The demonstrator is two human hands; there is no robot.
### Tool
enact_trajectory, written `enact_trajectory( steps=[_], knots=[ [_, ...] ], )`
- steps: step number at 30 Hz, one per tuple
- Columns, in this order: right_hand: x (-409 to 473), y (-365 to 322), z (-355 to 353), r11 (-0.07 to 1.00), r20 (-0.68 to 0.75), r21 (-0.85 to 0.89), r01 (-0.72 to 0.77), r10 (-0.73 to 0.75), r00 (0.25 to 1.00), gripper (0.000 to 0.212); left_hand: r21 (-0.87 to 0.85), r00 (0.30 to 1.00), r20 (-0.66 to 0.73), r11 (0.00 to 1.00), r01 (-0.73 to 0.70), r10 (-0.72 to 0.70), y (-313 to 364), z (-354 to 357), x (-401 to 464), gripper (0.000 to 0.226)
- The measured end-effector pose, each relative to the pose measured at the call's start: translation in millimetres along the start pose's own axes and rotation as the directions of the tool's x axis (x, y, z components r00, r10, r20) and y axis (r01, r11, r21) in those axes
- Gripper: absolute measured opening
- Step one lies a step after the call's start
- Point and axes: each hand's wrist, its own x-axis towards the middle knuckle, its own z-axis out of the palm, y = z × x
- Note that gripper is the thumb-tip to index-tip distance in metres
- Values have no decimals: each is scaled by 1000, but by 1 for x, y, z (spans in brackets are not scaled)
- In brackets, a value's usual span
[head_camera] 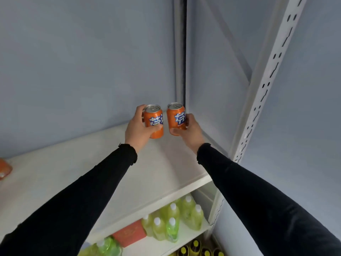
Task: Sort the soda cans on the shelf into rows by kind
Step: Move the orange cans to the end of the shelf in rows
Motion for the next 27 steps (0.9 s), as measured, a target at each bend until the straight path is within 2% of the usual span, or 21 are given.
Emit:
enact_trajectory(
  steps=[5, 12, 22, 25, 27],
  knots=[
    [62, 15, 8, 999, 21, -28, -40, 40, 999, 63, 1, 999, 17, 999, 33, -33, -21, 27, 53, 74],
    [128, 31, 22, 995, 33, -99, 5, -1, 999, 65, -11, 998, 15, 998, 67, -66, -51, 52, 109, 74],
    [157, 43, 33, 999, 62, -32, 4, -2, 998, 62, -45, 998, -2, 997, 64, -64, -63, 69, 136, 69],
    [155, 41, 32, 999, 69, -39, 22, -20, 997, 53, -39, 997, 5, 997, 71, -71, -63, 71, 138, 73],
    [153, 38, 30, 998, 92, -48, 28, -24, 996, 55, -46, 996, 26, 995, 92, -91, -61, 69, 138, 79]
  ],
)
